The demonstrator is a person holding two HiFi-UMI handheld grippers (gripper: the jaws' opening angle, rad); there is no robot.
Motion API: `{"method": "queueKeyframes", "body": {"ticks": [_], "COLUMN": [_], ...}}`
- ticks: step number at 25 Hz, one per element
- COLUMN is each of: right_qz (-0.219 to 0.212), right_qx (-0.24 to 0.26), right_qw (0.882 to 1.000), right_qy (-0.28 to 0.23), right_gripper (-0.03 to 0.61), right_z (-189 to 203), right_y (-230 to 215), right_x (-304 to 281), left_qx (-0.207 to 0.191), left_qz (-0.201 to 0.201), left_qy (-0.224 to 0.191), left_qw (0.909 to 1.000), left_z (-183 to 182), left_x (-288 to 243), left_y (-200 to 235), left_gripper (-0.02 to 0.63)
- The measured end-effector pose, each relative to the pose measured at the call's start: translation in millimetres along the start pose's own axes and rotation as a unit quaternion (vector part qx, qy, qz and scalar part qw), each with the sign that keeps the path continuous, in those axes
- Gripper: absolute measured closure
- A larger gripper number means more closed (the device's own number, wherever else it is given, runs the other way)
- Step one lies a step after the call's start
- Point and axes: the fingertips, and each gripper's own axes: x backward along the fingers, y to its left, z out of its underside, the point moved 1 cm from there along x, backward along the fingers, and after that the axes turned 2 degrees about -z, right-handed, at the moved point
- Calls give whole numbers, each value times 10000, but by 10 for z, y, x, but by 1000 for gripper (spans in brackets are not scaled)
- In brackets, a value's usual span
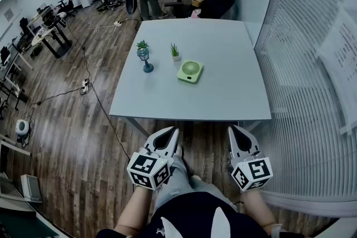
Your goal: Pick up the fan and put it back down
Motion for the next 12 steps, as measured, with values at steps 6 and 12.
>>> {"method": "queueKeyframes", "body": {"ticks": [6,12], "right_qz": [-94,-290], "right_qx": [46,163], "right_qw": [9999,9992], "right_qy": [86,222], "right_gripper": [574,574], "right_z": [57,128], "right_y": [36,115], "right_x": [-64,-203], "left_qx": [51,-27], "left_qz": [78,212], "left_qy": [22,187], "left_qw": [10000,9996], "left_z": [16,61], "left_x": [-99,-283], "left_y": [-50,-74], "left_gripper": [591,591]}}
